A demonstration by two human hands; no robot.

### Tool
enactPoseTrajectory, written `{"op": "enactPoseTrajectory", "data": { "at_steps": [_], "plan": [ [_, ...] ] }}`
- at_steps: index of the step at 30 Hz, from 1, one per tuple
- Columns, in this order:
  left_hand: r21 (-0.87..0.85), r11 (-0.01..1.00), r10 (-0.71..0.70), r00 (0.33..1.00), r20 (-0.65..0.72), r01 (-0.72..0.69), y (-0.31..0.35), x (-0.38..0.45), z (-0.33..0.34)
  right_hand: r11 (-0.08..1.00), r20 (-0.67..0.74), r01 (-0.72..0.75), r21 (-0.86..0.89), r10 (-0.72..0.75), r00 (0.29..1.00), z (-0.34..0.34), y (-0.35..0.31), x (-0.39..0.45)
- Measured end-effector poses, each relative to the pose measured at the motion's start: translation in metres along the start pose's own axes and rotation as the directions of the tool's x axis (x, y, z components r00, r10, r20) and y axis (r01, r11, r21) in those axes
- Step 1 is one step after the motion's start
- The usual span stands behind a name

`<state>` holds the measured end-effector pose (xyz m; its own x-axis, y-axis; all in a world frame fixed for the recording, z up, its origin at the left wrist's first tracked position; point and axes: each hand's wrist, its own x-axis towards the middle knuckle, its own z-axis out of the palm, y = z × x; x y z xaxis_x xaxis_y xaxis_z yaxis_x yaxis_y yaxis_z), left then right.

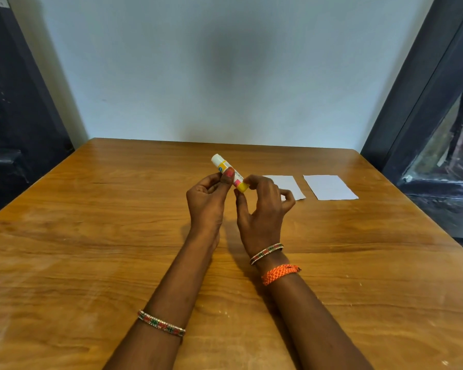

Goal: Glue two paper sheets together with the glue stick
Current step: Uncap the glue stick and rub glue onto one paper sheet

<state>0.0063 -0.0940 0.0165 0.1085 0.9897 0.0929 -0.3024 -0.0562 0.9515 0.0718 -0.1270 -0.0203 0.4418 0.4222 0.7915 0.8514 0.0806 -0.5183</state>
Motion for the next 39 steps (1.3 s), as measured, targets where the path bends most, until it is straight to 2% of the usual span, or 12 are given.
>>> {"op": "enactPoseTrajectory", "data": {
  "at_steps": [3,5,8,12,15,18,21,23,27,30,35,39],
  "plan": [
    [0.003,1.000,-0.017,1.000,-0.001,0.017,-0.0001,0.0019,-0.0016,0.996,-0.020,0.077,-0.039,-0.078,0.997,-0.0012,0.0045,0.0014],
    [-0.001,0.999,-0.041,0.999,0.015,0.041,-0.0010,0.0025,-0.0023,0.997,0.000,0.078,-0.013,-0.078,0.997,-0.0017,0.0051,0.0017],
    [0.008,0.998,-0.067,0.996,0.063,0.067,-0.0032,0.0013,-0.0012,0.993,0.027,-0.033,0.113,0.030,0.999,-0.0028,0.0047,0.0027],
    [0.014,0.997,-0.073,0.991,0.113,0.072,-0.0045,0.0016,-0.0010,0.884,0.228,-0.298,0.361,0.226,0.947,-0.0027,0.0044,0.0046],
    [-0.011,0.998,-0.062,0.990,0.130,0.064,-0.0039,0.0014,-0.0021,0.854,0.322,-0.361,0.374,0.245,0.914,0.0005,0.0051,0.0037],
    [0.007,0.999,-0.043,0.995,0.085,0.043,-0.0026,0.0013,-0.0026,0.889,0.259,-0.319,0.329,0.240,0.936,0.0034,0.0043,0.0018],
    [-0.010,0.998,-0.055,0.996,0.067,0.056,-0.0024,0.0014,-0.0023,0.956,0.121,-0.167,0.240,0.141,0.983,0.0041,0.0048,0.0013],
    [0.000,0.998,-0.062,0.996,0.070,0.062,-0.0029,0.0013,-0.0024,0.977,0.076,-0.089,0.195,0.075,0.994,0.0030,0.0051,0.0013],
    [0.004,0.998,-0.055,0.996,0.065,0.055,-0.0035,0.0009,-0.0008,0.972,0.024,-0.063,0.227,0.059,0.998,0.0022,0.0063,0.0019],
    [0.003,0.998,-0.063,0.997,0.054,0.063,-0.0043,0.0024,-0.0021,0.982,-0.014,-0.012,0.188,0.015,1.000,0.0020,0.0052,0.0018],
    [-0.003,0.995,-0.095,0.991,0.096,0.096,-0.0075,0.0047,-0.0036,0.927,0.061,-0.128,0.352,0.114,0.992,-0.0018,0.0076,0.0084],
    [-0.014,0.996,-0.086,0.990,0.114,0.089,-0.0089,0.0050,-0.0043,0.900,0.105,-0.192,0.392,0.163,0.981,-0.0041,0.0077,0.0104]
  ]
}}
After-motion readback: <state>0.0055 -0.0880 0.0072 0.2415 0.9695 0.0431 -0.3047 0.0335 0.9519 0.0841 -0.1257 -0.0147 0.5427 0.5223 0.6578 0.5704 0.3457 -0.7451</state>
